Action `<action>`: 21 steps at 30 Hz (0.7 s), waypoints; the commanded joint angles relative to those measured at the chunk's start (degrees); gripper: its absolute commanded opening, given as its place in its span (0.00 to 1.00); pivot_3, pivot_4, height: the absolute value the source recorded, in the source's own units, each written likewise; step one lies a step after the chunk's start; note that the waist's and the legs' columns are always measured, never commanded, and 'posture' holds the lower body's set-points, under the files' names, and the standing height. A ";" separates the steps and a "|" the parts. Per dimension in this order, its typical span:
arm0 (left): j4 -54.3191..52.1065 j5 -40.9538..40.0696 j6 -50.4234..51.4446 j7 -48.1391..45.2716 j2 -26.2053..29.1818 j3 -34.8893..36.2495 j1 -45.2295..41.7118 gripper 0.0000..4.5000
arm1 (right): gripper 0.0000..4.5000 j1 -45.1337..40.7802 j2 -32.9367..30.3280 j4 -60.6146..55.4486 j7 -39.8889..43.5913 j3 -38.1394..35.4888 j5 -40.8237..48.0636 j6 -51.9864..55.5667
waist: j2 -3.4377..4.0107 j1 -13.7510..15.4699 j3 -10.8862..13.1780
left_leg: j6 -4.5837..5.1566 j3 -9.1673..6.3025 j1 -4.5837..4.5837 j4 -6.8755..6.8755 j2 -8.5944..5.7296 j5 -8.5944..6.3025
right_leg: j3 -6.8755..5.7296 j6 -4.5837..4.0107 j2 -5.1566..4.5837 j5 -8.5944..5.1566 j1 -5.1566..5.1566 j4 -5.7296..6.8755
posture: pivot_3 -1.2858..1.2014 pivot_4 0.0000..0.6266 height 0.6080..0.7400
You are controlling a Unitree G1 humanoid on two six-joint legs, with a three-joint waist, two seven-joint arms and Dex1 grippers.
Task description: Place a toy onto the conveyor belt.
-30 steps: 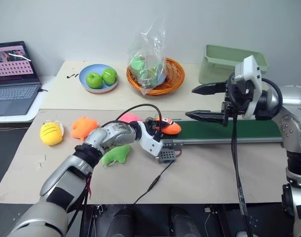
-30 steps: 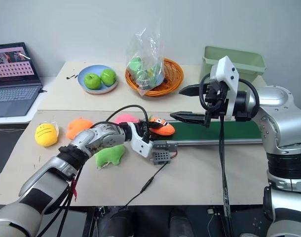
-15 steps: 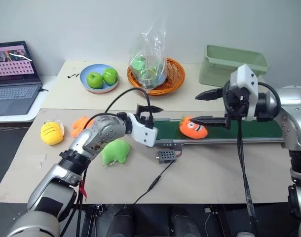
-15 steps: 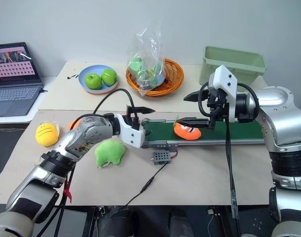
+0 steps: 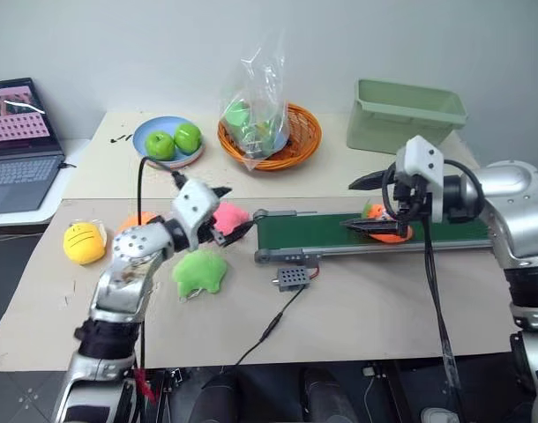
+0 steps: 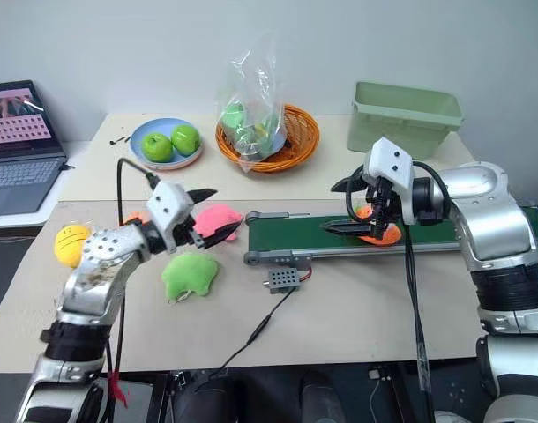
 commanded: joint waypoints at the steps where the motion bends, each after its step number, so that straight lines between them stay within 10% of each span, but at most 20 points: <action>1: -8.13 -5.26 8.79 1.42 2.51 3.02 1.42 0.98 | 1.00 -0.18 1.61 0.48 -1.63 -2.16 0.80 -1.09 | 0.00 0.05 0.00 | 0.00 -0.01 0.00 0.01 0.00 0.00 | -0.01 0.00 0.00 0.00 0.01 0.00 | 0.52 0.24 1.00; 21: -10.43 -6.50 12.54 12.55 0.06 2.04 2.19 0.98 | 1.00 5.17 5.54 -2.53 -8.55 -5.62 4.31 2.56 | 0.00 0.25 0.00 | -0.01 -0.05 0.12 0.01 -0.05 0.00 | -0.03 -0.01 -0.02 0.00 0.18 -0.08 | 0.52 0.24 1.00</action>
